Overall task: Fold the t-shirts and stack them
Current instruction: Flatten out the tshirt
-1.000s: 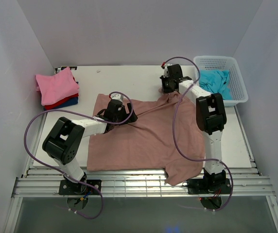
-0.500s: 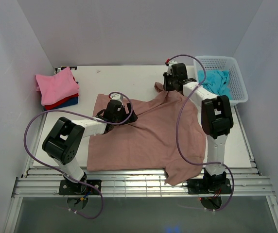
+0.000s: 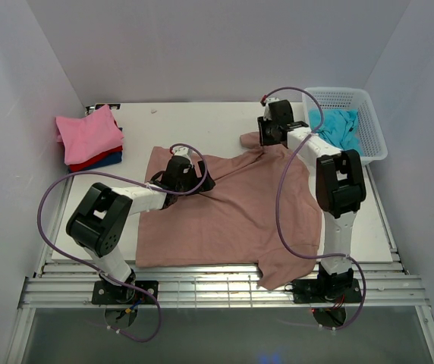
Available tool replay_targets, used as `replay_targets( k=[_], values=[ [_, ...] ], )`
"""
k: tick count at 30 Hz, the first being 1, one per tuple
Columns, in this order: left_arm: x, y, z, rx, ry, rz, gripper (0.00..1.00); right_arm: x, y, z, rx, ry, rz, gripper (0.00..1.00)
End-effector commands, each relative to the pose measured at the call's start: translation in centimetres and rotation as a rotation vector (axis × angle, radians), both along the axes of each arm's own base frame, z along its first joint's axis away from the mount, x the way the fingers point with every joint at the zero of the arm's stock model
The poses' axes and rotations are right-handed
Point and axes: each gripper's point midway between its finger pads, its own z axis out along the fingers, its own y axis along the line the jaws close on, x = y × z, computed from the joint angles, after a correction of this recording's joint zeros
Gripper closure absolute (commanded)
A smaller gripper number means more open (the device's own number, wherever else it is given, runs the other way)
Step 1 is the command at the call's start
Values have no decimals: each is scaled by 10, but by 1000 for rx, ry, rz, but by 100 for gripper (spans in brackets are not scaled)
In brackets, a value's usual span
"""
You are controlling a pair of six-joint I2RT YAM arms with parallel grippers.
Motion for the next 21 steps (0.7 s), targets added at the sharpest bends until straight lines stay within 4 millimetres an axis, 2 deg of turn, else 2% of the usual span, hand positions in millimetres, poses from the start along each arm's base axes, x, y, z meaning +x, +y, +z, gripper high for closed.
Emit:
replay_targets(
  k=[1,5,9,12,13,15,16,21],
  values=[
    [-17,4,-22,17,86,-12,2,12,19,75,105,-147,67,64],
    [-19,5,-23,17,92,-10,2,14,51,76,214,-115,182,63],
    [-21,7,-25,24,93,-9,2,12,71,65,249,-87,249,65],
    [-22,7,-26,26,97,-9,2,11,80,50,248,-62,281,65],
    [-22,7,-26,24,97,-9,2,10,82,37,240,-33,282,64],
    [-22,6,-26,20,99,-9,2,13,85,33,235,-24,292,64],
    [-22,6,-26,19,98,-9,2,14,87,22,231,-5,295,64],
    [-21,6,-24,18,89,-12,2,19,93,7,201,11,306,62]
  ],
)
